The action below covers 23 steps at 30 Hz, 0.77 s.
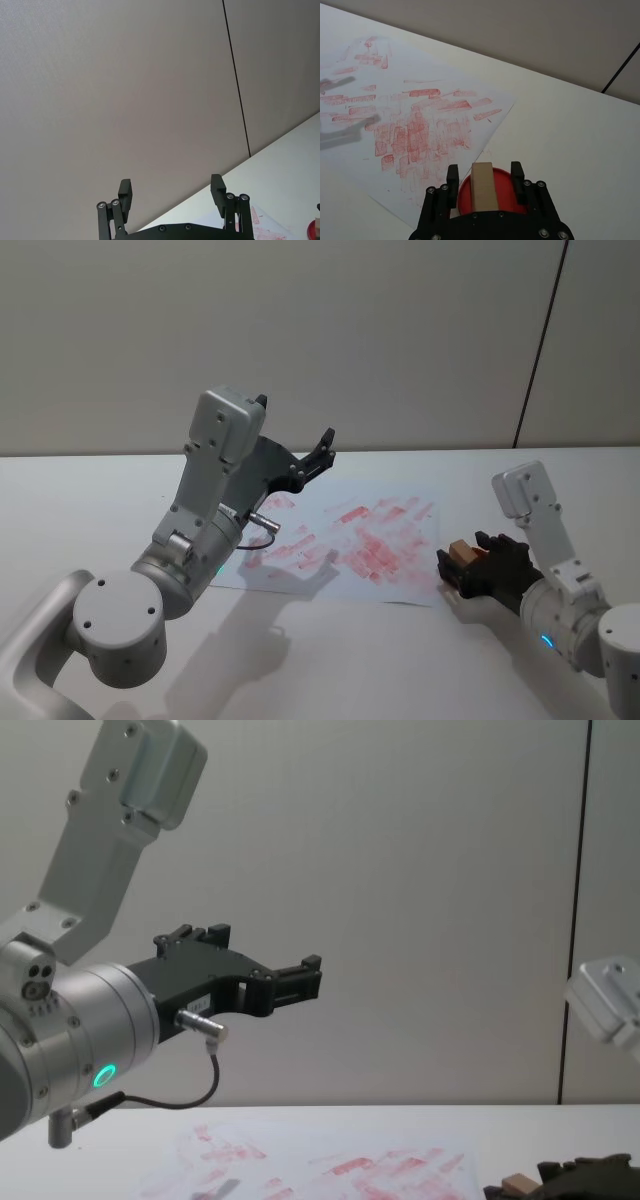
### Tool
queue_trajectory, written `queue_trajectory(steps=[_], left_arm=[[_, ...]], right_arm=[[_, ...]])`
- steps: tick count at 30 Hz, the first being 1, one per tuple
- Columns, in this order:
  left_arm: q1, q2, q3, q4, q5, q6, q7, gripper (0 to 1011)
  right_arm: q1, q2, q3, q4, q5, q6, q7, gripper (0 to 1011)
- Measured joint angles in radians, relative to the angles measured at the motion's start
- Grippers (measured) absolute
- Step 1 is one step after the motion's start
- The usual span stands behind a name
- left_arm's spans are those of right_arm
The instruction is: Use the one hand to pick up the stamp and affix it onto the A4 paper.
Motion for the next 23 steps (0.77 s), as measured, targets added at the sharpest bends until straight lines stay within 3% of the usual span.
queue_trajectory(steps=[13, 23], left_arm=[[0.0, 0.0, 0.0, 0.0, 0.0, 0.0, 0.0, 1002], [0.0, 0.0, 0.0, 0.0, 0.0, 0.0, 0.0, 1001]], right_arm=[[0.001, -0.001, -0.001, 0.005, -0.004, -0.001, 0.0, 979], [0.002, -0.002, -0.002, 0.006, -0.005, -0.001, 0.0, 1001]])
